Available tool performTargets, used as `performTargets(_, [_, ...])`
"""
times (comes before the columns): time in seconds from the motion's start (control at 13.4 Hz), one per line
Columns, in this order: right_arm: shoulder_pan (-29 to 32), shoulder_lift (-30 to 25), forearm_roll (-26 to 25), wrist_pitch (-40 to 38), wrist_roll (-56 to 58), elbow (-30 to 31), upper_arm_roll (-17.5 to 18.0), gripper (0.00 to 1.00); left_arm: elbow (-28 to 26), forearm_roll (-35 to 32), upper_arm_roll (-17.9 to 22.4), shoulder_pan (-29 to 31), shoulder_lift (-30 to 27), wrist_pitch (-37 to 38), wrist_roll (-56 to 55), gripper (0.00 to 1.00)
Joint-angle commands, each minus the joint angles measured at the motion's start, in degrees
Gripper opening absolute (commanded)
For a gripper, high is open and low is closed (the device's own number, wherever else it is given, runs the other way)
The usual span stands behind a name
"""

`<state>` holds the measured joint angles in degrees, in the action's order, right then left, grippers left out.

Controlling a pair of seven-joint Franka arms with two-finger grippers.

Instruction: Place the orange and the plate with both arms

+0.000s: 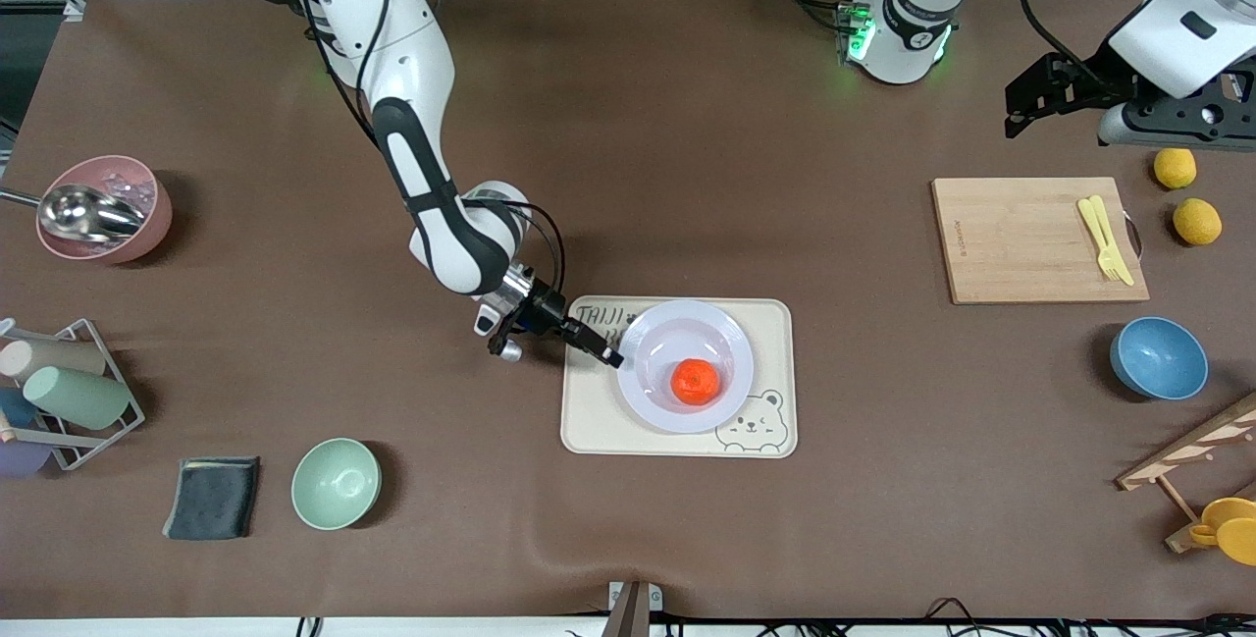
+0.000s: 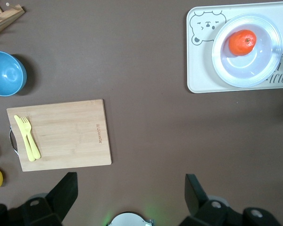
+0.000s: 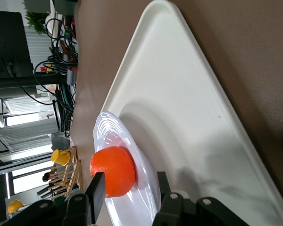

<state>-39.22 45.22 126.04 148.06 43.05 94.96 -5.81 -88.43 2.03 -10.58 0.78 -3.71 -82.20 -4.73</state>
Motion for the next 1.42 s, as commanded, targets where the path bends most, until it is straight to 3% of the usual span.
performTargets(0.0, [1.2,-0.9,-10.3,0.7,-11.3,-1.5,0.4,0.52,0.1,0.7,-0.2,0.6,-0.5,0.5,1.1,1.00])
performTargets(0.37, [6.0,-2.9,-32.9,-0.7,-28.9,-2.9,0.3,0.53,0.1,0.6,-0.2,0.6,-0.3,0.5,1.1,1.00])
performTargets(0.52, [8.6,-3.6,-40.3,-5.6,-34.7,-3.8,0.1,0.53,0.1,0.6,-0.1,0.6,-0.3,0.5,1.1,1.00])
performTargets(0.75, [13.8,-5.0,-46.1,-11.8,-37.0,-5.2,0.1,0.54,0.1,0.6,0.1,0.6,-0.2,0.5,1.1,1.00])
performTargets(0.89, [17.7,-5.0,-48.1,-18.7,-37.0,-7.1,-0.3,0.55,0.1,0.6,0.2,0.6,-0.2,0.5,1.1,1.00])
performTargets(1.34, [31.7,-5.0,-61.2,-41.0,-37.8,-14.2,-0.8,0.59,0.1,0.6,0.2,0.7,-0.1,0.5,1.1,1.00])
